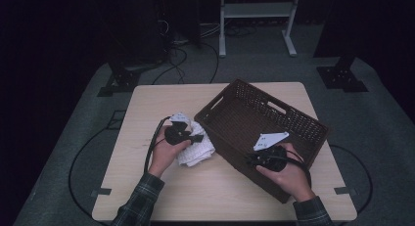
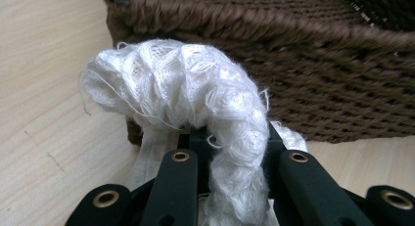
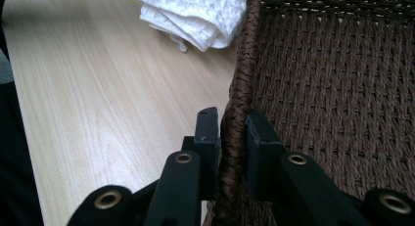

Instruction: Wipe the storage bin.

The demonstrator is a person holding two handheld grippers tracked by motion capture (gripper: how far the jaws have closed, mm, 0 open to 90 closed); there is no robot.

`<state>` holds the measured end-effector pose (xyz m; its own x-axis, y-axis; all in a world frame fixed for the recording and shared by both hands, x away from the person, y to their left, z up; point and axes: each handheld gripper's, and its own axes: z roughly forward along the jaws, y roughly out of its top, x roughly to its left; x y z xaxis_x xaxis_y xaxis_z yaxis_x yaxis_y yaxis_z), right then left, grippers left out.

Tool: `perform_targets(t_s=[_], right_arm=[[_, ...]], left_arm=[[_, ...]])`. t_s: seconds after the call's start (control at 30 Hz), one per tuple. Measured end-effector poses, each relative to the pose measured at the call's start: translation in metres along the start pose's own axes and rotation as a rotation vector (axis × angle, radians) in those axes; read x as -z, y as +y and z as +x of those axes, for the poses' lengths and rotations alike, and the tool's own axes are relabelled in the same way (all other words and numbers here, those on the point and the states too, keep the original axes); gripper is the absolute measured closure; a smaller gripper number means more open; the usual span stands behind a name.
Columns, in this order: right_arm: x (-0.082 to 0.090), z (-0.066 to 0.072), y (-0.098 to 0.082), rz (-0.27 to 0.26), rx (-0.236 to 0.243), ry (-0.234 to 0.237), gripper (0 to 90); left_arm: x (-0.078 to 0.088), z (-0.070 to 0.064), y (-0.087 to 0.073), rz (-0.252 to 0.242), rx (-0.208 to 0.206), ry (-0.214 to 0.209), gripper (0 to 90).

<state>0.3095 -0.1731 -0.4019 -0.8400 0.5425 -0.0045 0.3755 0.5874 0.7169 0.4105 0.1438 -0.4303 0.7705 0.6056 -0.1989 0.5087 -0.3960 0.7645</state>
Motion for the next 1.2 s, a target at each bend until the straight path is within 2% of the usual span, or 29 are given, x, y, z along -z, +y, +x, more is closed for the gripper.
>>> perform_targets(t_s=[0.3, 0.5, 0.63, 0.87, 0.97, 1.2], right_arm=[[0.0, 0.0, 0.0, -0.002, 0.004, -0.001, 77.1], [0.0, 0.0, 0.0, 0.0, 0.002, -0.001, 77.2], [0.0, 0.0, 0.0, 0.0, 0.003, -0.001, 77.1], [0.0, 0.0, 0.0, 0.001, 0.004, -0.001, 77.2], [0.0, 0.0, 0.0, 0.002, 0.005, -0.003, 77.2], [0.0, 0.0, 0.0, 0.002, 0.006, -0.003, 77.2]], left_arm=[[0.01, -0.007, 0.008, -0.017, -0.03, 0.003, 75.9], [0.015, -0.009, 0.011, -0.032, -0.035, 0.001, 75.9], [0.008, -0.006, 0.007, -0.02, -0.024, 0.0, 75.9], [-0.007, -0.003, -0.002, 0.028, -0.011, 0.006, 75.9], [-0.012, -0.002, -0.004, 0.057, -0.021, 0.011, 75.9], [-0.025, 0.001, -0.011, 0.094, -0.012, 0.014, 75.9]])
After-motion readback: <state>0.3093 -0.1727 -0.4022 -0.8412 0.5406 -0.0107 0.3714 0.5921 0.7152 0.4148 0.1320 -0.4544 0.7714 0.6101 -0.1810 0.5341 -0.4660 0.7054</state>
